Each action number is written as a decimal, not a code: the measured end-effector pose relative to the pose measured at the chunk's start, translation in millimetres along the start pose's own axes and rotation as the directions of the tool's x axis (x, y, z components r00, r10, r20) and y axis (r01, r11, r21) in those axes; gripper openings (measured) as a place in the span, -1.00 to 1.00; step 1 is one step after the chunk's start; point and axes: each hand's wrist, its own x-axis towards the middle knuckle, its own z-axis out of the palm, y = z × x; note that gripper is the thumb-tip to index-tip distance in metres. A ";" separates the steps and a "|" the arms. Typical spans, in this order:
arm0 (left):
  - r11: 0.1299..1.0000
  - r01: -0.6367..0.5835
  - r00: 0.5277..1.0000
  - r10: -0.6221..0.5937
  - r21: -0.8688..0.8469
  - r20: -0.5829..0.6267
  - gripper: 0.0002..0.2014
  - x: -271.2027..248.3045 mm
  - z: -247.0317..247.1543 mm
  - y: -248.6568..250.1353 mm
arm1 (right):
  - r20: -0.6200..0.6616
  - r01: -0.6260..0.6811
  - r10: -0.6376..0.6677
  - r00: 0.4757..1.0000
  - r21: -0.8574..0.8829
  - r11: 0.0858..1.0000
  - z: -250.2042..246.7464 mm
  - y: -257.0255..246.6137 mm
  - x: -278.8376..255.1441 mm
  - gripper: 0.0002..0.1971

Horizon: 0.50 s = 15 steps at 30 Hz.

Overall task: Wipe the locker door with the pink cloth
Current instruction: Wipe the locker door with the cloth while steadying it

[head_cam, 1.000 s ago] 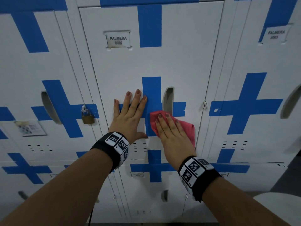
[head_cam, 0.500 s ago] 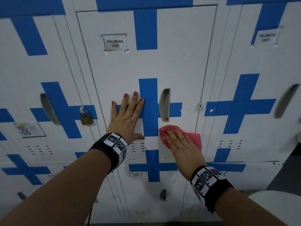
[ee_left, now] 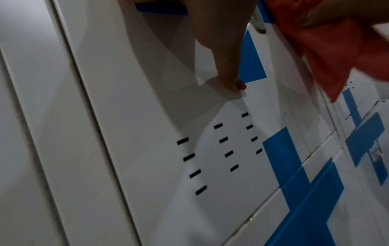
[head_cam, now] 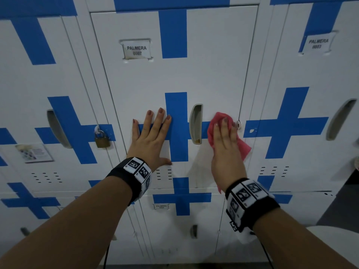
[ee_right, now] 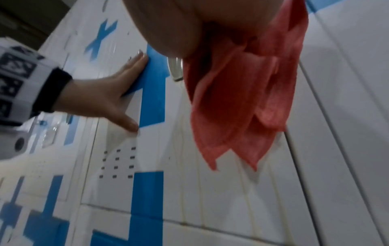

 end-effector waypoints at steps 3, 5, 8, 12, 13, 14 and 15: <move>1.000 -0.008 1.000 0.008 -0.003 -0.006 0.41 -0.1 1.5 -0.5 | 0.057 -0.009 0.011 0.998 -0.042 0.999 10.7 -1.9 -1.0 -0.09; 1.000 -0.015 1.000 0.015 -0.001 -0.009 0.41 0.0 2.4 -0.9 | 0.075 -0.004 0.007 0.997 -0.037 0.999 15.8 -4.0 -4.9 -0.10; 1.000 -0.019 1.000 0.019 0.008 -0.020 0.42 0.8 3.3 -1.4 | 0.089 -0.017 0.017 0.996 -0.006 1.000 25.4 -8.6 -9.6 -0.08; 1.000 -0.016 0.999 0.017 0.021 -0.033 0.43 0.9 5.2 -1.6 | 0.118 -0.050 0.048 0.992 0.009 0.999 35.8 -19.3 -14.2 -0.07; 1.000 -0.016 0.999 0.017 0.026 -0.037 0.43 1.0 5.6 -1.7 | 0.119 -0.055 0.053 0.991 0.013 0.998 37.5 -21.9 -15.2 -0.06; 0.999 -0.016 0.999 0.017 0.032 -0.041 0.43 1.1 5.9 -1.8 | 0.118 -0.058 0.056 0.991 0.015 0.998 39.9 -24.0 -16.3 -0.05; 0.999 -0.016 0.999 0.017 0.037 -0.044 0.44 1.2 6.2 -2.1 | 0.113 -0.061 0.058 0.992 0.017 0.998 41.9 -25.9 -17.3 -0.05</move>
